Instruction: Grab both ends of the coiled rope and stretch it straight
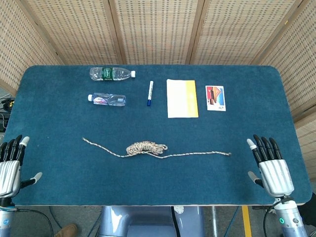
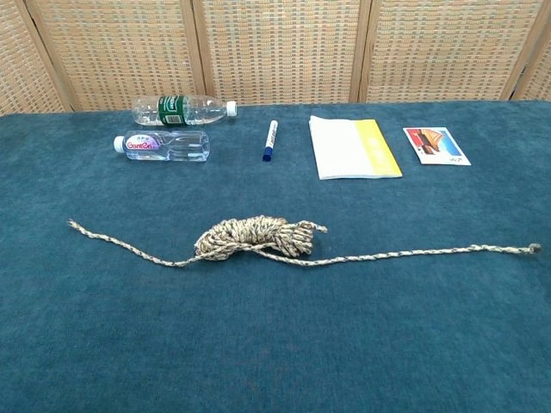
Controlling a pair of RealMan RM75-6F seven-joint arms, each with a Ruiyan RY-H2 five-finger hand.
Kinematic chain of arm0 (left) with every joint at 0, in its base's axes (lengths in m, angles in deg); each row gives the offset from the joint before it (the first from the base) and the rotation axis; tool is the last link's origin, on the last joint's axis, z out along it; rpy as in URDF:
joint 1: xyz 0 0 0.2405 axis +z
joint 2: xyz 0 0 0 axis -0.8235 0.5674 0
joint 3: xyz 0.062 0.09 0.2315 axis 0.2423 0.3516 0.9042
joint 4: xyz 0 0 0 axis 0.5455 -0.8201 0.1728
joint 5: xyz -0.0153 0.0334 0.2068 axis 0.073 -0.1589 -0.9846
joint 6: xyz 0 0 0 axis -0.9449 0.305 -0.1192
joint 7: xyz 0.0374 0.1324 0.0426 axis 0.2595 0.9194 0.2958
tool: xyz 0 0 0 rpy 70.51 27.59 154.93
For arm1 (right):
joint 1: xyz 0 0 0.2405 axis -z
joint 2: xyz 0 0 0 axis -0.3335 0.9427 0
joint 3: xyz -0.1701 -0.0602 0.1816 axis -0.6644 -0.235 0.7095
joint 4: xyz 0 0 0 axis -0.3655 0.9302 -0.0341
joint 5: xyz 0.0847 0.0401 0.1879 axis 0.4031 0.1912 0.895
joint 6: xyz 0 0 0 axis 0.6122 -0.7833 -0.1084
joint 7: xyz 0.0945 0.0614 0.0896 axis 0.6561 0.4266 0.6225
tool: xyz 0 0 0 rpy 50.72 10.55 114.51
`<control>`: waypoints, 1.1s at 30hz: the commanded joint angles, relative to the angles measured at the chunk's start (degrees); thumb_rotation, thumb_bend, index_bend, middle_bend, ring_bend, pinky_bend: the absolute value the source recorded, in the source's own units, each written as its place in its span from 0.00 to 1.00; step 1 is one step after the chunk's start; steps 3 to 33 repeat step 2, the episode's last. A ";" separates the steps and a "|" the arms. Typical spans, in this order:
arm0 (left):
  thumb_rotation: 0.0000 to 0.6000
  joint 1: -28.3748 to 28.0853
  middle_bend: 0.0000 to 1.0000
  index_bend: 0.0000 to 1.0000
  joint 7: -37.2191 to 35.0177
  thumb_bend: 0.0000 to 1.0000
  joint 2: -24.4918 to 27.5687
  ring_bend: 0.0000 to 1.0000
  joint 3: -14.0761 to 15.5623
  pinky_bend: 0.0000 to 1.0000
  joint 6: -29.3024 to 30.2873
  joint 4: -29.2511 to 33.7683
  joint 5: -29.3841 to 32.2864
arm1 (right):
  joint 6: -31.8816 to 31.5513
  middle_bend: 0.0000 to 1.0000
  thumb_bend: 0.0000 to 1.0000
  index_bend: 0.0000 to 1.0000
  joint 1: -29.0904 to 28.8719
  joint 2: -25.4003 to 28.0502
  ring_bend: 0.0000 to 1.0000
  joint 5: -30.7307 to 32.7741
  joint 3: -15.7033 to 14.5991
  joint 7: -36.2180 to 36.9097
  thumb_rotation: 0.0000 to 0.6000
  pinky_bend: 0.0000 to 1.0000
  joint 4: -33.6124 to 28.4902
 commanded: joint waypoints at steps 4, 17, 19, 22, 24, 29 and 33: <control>1.00 2.44 0.00 0.00 -2.69 0.00 -0.39 0.00 1.45 0.00 2.11 -1.96 -3.99 | -1.50 0.00 0.00 0.00 2.17 0.33 0.00 -1.46 -0.77 -2.11 1.00 0.00 -3.13; 1.00 2.44 0.00 0.00 -2.69 0.00 -0.39 0.00 1.45 0.00 2.11 -1.96 -3.99 | -1.50 0.00 0.00 0.00 2.17 0.33 0.00 -1.46 -0.77 -2.11 1.00 0.00 -3.13; 1.00 2.44 0.00 0.00 -2.69 0.00 -0.39 0.00 1.45 0.00 2.11 -1.96 -3.99 | -1.50 0.00 0.00 0.00 2.17 0.33 0.00 -1.46 -0.77 -2.11 1.00 0.00 -3.13; 1.00 2.44 0.00 0.00 -2.69 0.00 -0.39 0.00 1.45 0.00 2.11 -1.96 -3.99 | -1.50 0.00 0.00 0.00 2.17 0.33 0.00 -1.46 -0.77 -2.11 1.00 0.00 -3.13; 1.00 2.44 0.00 0.00 -2.69 0.00 -0.39 0.00 1.45 0.00 2.11 -1.96 -3.99 | -1.50 0.00 0.00 0.00 2.17 0.33 0.00 -1.46 -0.77 -2.11 1.00 0.00 -3.13; 1.00 2.44 0.00 0.00 -2.69 0.00 -0.39 0.00 1.45 0.00 2.11 -1.96 -3.99 | -1.50 0.00 0.00 0.00 2.17 0.33 0.00 -1.46 -0.77 -2.11 1.00 0.00 -3.13; 1.00 2.44 0.00 0.00 -2.69 0.00 -0.39 0.00 1.45 0.00 2.11 -1.96 -3.99 | -1.50 0.00 0.00 0.00 2.17 0.33 0.00 -1.46 -0.77 -2.11 1.00 0.00 -3.13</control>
